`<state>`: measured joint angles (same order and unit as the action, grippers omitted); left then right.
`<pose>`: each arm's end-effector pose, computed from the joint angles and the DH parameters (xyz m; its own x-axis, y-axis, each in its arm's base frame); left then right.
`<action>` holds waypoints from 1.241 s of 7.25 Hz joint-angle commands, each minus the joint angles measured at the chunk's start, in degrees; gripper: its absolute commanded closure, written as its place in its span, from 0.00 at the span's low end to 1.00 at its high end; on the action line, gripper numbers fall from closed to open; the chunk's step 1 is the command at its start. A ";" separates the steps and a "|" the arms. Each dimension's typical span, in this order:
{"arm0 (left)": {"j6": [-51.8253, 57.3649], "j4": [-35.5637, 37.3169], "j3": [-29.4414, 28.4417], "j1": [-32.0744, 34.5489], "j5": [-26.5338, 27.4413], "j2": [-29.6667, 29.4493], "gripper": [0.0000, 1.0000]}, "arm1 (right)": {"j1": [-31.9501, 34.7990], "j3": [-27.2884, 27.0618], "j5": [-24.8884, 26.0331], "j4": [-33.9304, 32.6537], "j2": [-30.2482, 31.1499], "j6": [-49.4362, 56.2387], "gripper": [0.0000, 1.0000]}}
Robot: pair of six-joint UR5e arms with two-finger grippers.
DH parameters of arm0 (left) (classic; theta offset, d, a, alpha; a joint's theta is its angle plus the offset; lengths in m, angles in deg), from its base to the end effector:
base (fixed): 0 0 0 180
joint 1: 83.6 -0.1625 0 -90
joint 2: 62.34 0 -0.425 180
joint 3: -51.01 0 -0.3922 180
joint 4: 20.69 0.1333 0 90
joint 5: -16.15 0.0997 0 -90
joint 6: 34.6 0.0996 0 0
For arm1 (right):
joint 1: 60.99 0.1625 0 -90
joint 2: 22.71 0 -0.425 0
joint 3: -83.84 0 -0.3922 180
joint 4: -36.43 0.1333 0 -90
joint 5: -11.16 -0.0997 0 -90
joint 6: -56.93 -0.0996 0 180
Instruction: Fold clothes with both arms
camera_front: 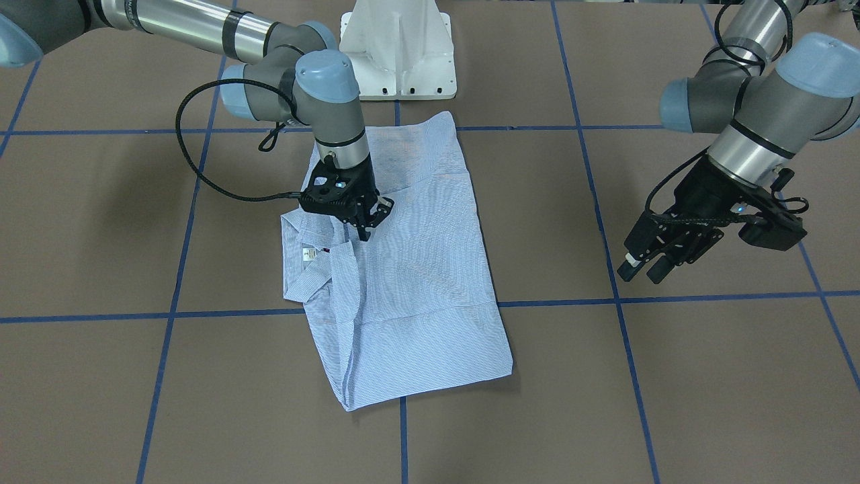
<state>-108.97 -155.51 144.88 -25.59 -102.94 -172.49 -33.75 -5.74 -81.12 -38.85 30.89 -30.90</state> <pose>0.2574 -0.5723 0.3403 0.3191 -0.0665 -0.9454 0.4309 0.8986 0.0822 -0.5718 -0.4399 0.2600 0.5790 0.2555 0.7742 -0.4084 0.9128 0.0041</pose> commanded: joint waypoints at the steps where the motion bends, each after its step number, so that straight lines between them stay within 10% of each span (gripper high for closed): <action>1: 0.01 0.00 0.07 -0.01 0.00 -0.24 0.33 | 3.68 0.20 -1.32 0.31 4.04 7.28 1.00; 5: 0.01 0.09 0.34 1.22 -0.61 -0.77 0.33 | 9.93 -7.77 -10.45 -0.21 9.86 10.93 1.00; 9: 0.01 0.09 1.13 2.54 -3.87 -0.33 0.33 | 3.72 -23.13 -9.07 0.04 17.74 -20.36 1.00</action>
<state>-108.96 -155.50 145.78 -23.20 -106.52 -173.02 -26.99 -22.97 -90.80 -38.98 45.09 -40.20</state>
